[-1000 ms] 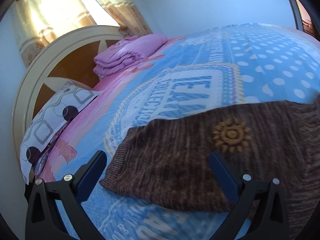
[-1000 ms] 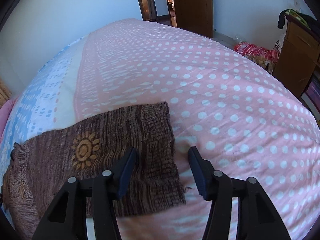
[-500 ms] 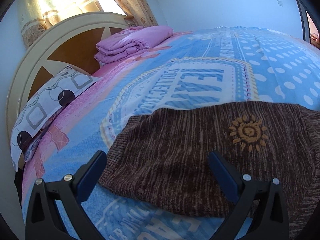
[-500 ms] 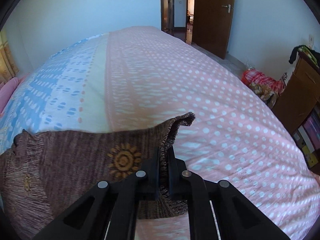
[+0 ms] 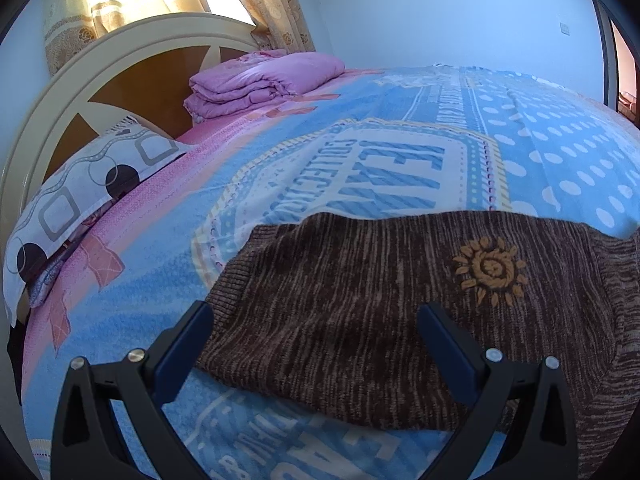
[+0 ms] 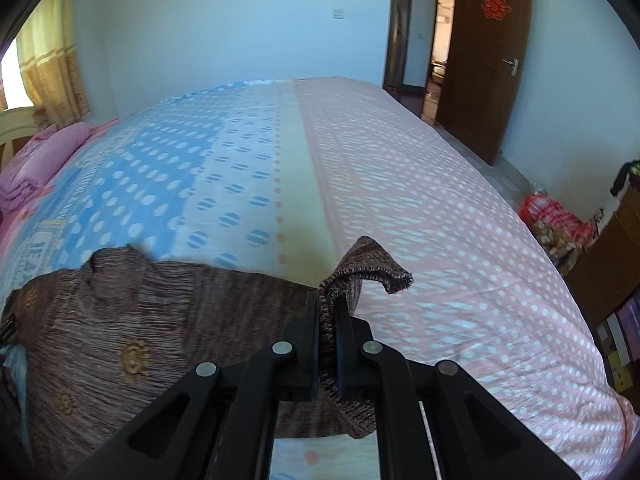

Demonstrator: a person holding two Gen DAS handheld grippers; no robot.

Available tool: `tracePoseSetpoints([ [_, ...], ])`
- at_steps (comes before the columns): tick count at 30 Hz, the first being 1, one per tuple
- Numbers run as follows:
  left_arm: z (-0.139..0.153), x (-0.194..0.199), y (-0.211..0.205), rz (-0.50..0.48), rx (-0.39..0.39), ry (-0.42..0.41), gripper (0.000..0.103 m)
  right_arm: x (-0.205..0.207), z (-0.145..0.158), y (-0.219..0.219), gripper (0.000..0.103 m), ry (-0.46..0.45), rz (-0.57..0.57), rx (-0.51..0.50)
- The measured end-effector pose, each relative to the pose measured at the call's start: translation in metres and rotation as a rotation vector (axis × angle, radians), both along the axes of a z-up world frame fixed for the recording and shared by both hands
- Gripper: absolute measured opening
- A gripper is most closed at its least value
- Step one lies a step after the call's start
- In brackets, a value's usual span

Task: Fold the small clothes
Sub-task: 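Fold the held sleeve across the sweater body and open the right tool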

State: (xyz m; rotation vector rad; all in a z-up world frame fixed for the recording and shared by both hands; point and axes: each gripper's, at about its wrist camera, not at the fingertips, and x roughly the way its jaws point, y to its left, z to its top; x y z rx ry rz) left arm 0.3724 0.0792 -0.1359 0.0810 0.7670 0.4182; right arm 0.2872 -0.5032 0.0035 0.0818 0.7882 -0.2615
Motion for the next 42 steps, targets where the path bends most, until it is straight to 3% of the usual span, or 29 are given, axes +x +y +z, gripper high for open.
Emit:
tracePoseSetpoints([
  [11,0.000,-0.004,0.004,0.000,-0.039,-0.019,0.103,0.006,0.017,0.066,0.005,-0.001,0.124,-0.005],
  [19,0.000,-0.005,0.000,-0.011,-0.018,-0.024,0.103,0.015,0.014,0.104,0.005,-0.004,0.180,0.026],
  [31,0.000,-0.005,0.004,-0.006,-0.030,-0.025,0.103,0.043,-0.041,0.174,0.005,0.023,0.245,0.115],
  [37,-0.002,-0.004,0.002,-0.006,-0.024,-0.015,0.103,0.054,-0.082,0.213,0.006,0.070,0.325,0.158],
  [39,-0.003,-0.004,0.001,-0.006,-0.019,-0.010,0.103,0.057,-0.099,0.222,0.012,0.129,0.362,0.177],
  [41,-0.003,-0.003,0.000,-0.014,-0.015,-0.004,0.103,0.052,-0.108,0.226,0.055,0.179,0.392,0.193],
  [42,-0.004,-0.002,-0.001,-0.021,-0.015,0.002,0.103,0.044,-0.107,0.225,0.058,0.169,0.413,0.210],
])
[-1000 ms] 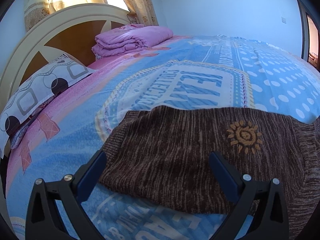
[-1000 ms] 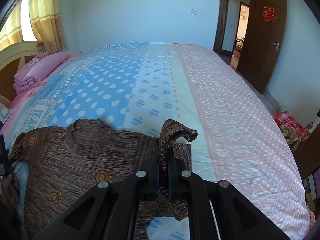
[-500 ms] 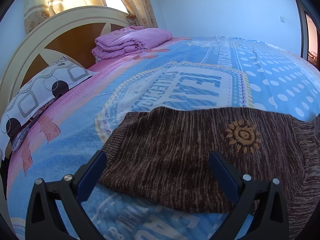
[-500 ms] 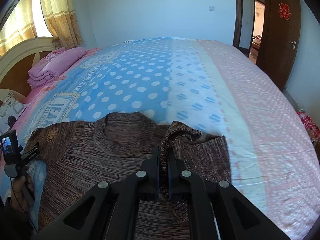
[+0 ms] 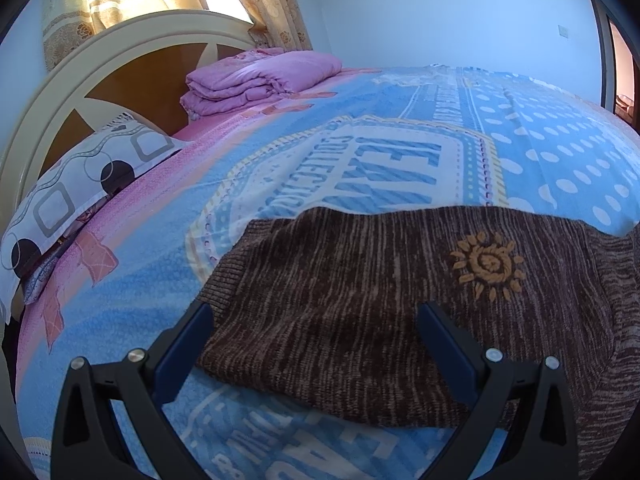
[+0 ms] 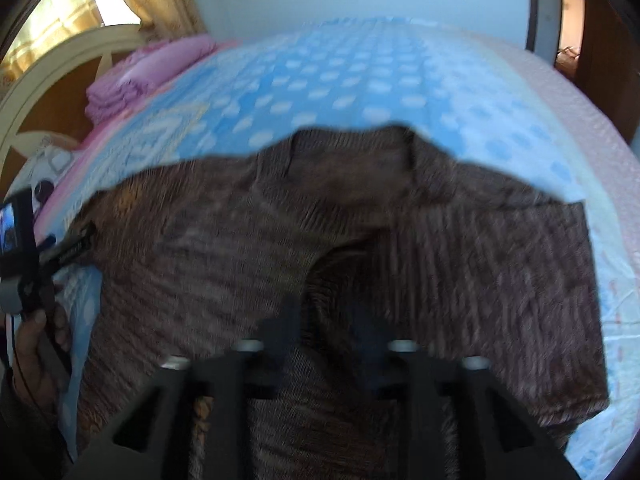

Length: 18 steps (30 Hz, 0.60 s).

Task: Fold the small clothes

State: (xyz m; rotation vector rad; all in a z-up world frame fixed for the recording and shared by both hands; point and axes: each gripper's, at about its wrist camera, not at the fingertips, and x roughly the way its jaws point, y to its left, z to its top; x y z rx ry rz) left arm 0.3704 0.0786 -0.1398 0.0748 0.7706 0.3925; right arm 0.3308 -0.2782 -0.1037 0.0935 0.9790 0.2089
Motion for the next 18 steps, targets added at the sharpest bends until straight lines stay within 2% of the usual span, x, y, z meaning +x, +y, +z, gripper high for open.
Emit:
tracePoseSetpoints([
  [3,0.000,0.000,0.001,-0.005,-0.003,0.015,0.103,-0.032,0.008,-0.012,0.058,-0.020,0.030,-0.010],
  [7,0.009,-0.012,-0.003,-0.014,0.005,0.070,0.103,-0.090,0.019,-0.058,0.058,-0.044,-0.007,-0.030],
  [9,0.019,-0.025,-0.015,-0.079,-0.014,0.075,0.103,-0.116,0.017,-0.084,0.058,-0.056,-0.037,-0.064],
  [12,0.041,-0.048,-0.059,-0.218,-0.007,0.065,0.103,-0.145,0.010,-0.122,0.059,-0.096,-0.120,-0.140],
  [15,0.055,-0.064,-0.112,-0.353,-0.038,0.074,0.103,-0.158,0.002,-0.153,0.059,-0.129,-0.208,-0.105],
  [18,0.058,-0.071,-0.160,-0.453,-0.075,0.108,0.103,-0.166,-0.009,-0.172,0.061,-0.164,-0.282,-0.050],
])
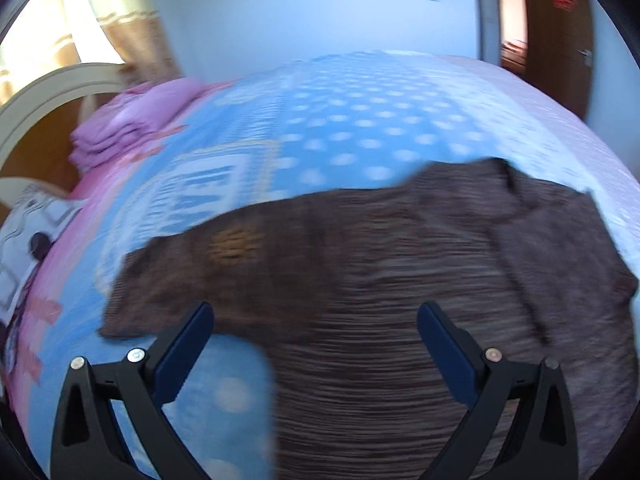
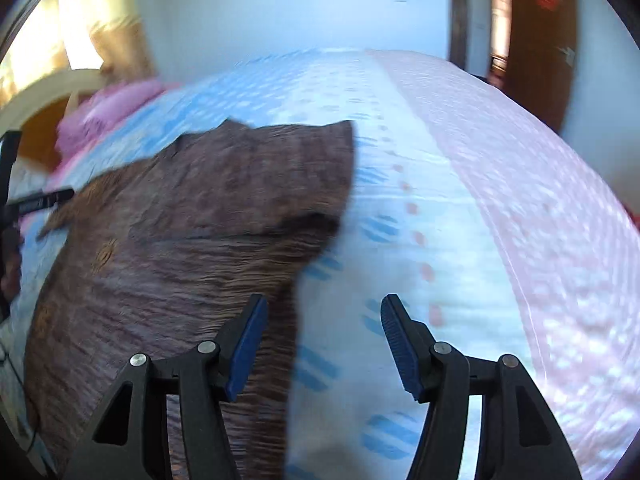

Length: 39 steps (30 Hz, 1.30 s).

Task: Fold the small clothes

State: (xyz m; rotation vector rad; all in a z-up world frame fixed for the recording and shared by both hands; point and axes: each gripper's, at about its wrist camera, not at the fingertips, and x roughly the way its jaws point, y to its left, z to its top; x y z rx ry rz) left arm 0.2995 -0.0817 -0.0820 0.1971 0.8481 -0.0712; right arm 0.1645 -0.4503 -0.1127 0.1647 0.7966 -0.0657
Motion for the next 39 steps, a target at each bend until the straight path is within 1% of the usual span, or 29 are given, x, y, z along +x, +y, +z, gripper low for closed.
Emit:
tracePoseSetpoints([
  [2,-0.002,-0.004,-0.034,-0.059,-0.013,0.014,0.102,-0.001,-0.007,-0.003,0.062,-0.010,-0.012,0.000],
  [3,-0.006,-0.005,-0.051,-0.083,-0.016,0.023,0.097,0.000,-0.011,-0.002,0.062,-0.001,-0.007,-0.010],
  [4,-0.008,-0.004,-0.061,-0.096,-0.024,0.034,0.095,0.001,-0.015,-0.001,0.062,0.014,0.005,-0.018],
  [6,-0.016,0.000,-0.083,-0.120,-0.047,0.077,0.086,-0.001,-0.015,0.003,0.063,0.001,0.022,-0.041],
  [7,-0.022,0.003,-0.092,-0.126,-0.060,0.102,0.083,-0.002,-0.015,0.005,0.064,0.001,0.027,-0.047],
  [9,-0.032,0.009,-0.104,-0.126,-0.072,0.139,0.073,-0.002,-0.014,0.006,0.064,0.000,0.034,-0.031],
  [10,-0.039,0.013,-0.110,-0.123,-0.076,0.167,0.069,-0.002,-0.015,0.006,0.065,-0.001,0.036,-0.021],
  [11,-0.044,0.014,-0.114,-0.126,-0.083,0.186,0.063,-0.003,-0.016,0.007,0.066,-0.001,0.037,-0.022],
  [12,-0.050,0.016,-0.118,-0.130,-0.087,0.201,0.055,-0.005,-0.017,0.008,0.067,-0.002,0.037,-0.030],
  [13,-0.051,0.017,-0.121,-0.130,-0.103,0.194,0.051,-0.004,-0.018,0.010,0.067,-0.002,0.037,-0.038],
  [14,-0.050,0.016,-0.123,-0.135,-0.122,0.181,0.038,-0.004,-0.018,0.012,0.067,0.000,0.036,-0.046],
  [15,-0.049,0.015,-0.127,-0.168,-0.138,0.183,0.014,-0.004,-0.018,0.013,0.067,0.000,0.036,-0.050],
  [16,-0.048,0.015,-0.132,-0.196,-0.139,0.186,0.008,-0.005,-0.019,0.015,0.068,0.000,0.035,-0.055],
  [18,-0.044,0.011,-0.138,-0.202,-0.107,0.158,0.006,-0.004,-0.019,0.016,0.068,0.001,0.031,-0.063],
  [20,-0.037,0.009,-0.137,-0.216,-0.105,0.139,0.005,-0.005,-0.019,0.016,0.069,0.000,0.027,-0.061],
  [23,-0.022,0.007,-0.132,-0.232,-0.105,0.079,0.005,-0.005,-0.020,0.017,0.069,0.000,0.022,-0.060],
  [27,-0.008,0.009,-0.119,-0.216,-0.100,0.041,0.005,-0.005,-0.020,0.018,0.070,0.002,0.021,-0.068],
  [30,-0.012,0.011,-0.115,-0.207,-0.075,0.031,0.005,-0.005,-0.021,0.019,0.072,0.004,0.024,-0.071],
  [34,-0.032,0.020,-0.113,-0.191,-0.045,0.067,0.007,-0.006,-0.021,0.020,0.073,0.006,0.027,-0.072],
  [35,-0.037,0.021,-0.112,-0.176,-0.027,0.071,0.011,-0.006,-0.019,0.019,0.073,0.003,0.028,-0.067],
  [37,-0.044,0.023,-0.111,-0.146,-0.009,0.091,0.011,-0.007,-0.014,0.017,0.073,-0.003,0.025,-0.056],
  [39,-0.045,0.024,-0.105,-0.125,-0.016,0.103,0.022,-0.007,-0.001,0.017,0.073,-0.041,0.028,-0.058],
])
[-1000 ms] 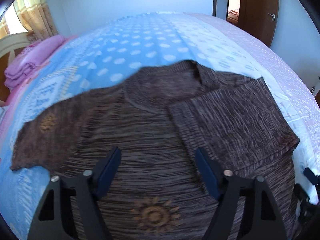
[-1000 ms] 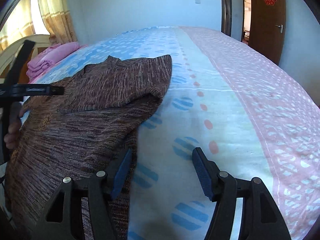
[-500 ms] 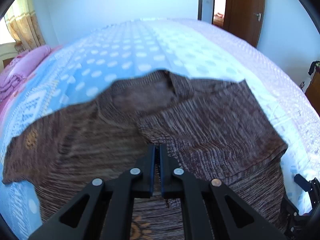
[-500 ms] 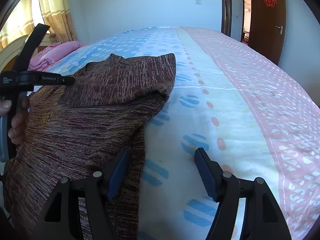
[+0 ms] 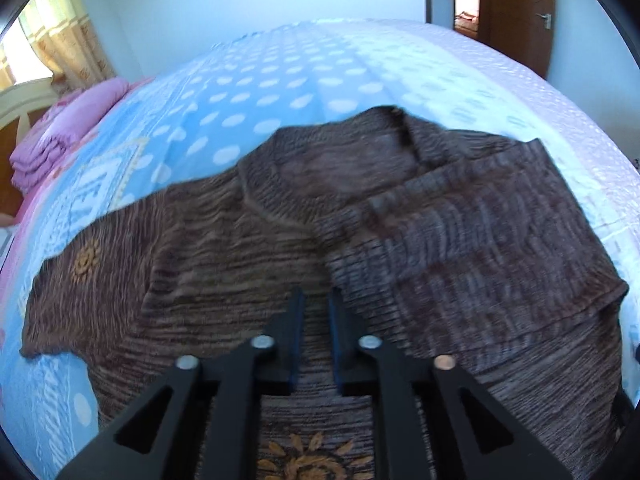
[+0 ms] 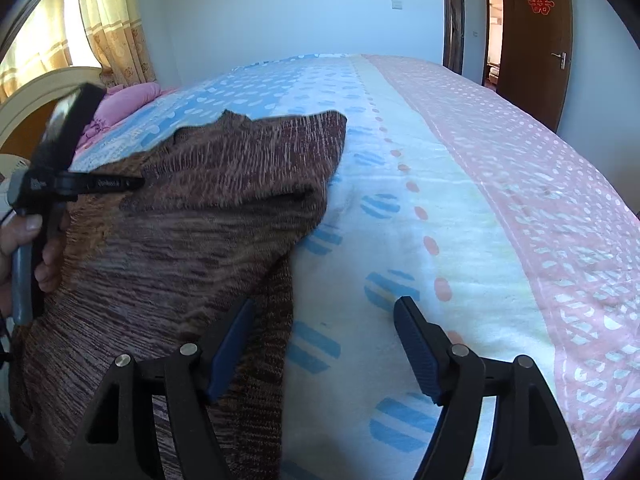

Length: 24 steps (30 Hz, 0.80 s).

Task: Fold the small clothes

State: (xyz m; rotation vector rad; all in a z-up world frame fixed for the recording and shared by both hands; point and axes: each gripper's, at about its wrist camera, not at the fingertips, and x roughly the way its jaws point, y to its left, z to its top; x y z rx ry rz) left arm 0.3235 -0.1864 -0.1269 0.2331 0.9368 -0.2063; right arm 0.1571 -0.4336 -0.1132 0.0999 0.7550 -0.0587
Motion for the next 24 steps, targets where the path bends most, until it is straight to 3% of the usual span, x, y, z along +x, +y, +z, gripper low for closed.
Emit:
tracePoseSetpoints([
  [3,0.005,0.003,0.008,0.030,0.002,-0.029,0.038,0.011,0.029,0.005,0.073,-0.074,0.022,-0.007],
  [6,0.008,0.010,0.016,0.061,0.009,-0.024,0.039,0.040,0.041,0.013,0.073,-0.085,0.086,0.006],
  [9,0.010,0.009,0.026,0.073,0.001,-0.021,0.040,0.084,0.025,0.023,0.073,-0.010,0.133,0.010],
  [12,0.015,0.004,0.043,0.084,0.015,-0.043,0.059,0.111,-0.007,0.039,0.073,0.179,0.175,-0.034],
  [14,0.022,-0.002,0.063,0.093,0.032,-0.069,0.064,0.104,-0.003,0.053,0.073,0.159,0.190,-0.147],
  [16,0.030,-0.007,0.090,0.101,0.062,-0.105,0.066,0.099,0.009,0.060,0.073,0.153,0.206,-0.129],
  [19,0.039,-0.007,0.134,0.164,0.127,-0.175,0.081,0.103,0.030,0.079,0.073,0.126,0.277,-0.127],
  [22,0.042,0.001,0.177,0.257,0.177,-0.200,0.081,0.130,0.046,0.102,0.073,0.099,0.322,-0.172],
  [24,0.042,0.004,0.200,0.308,0.155,-0.180,0.081,0.161,0.053,0.114,0.072,0.099,0.313,-0.158],
])
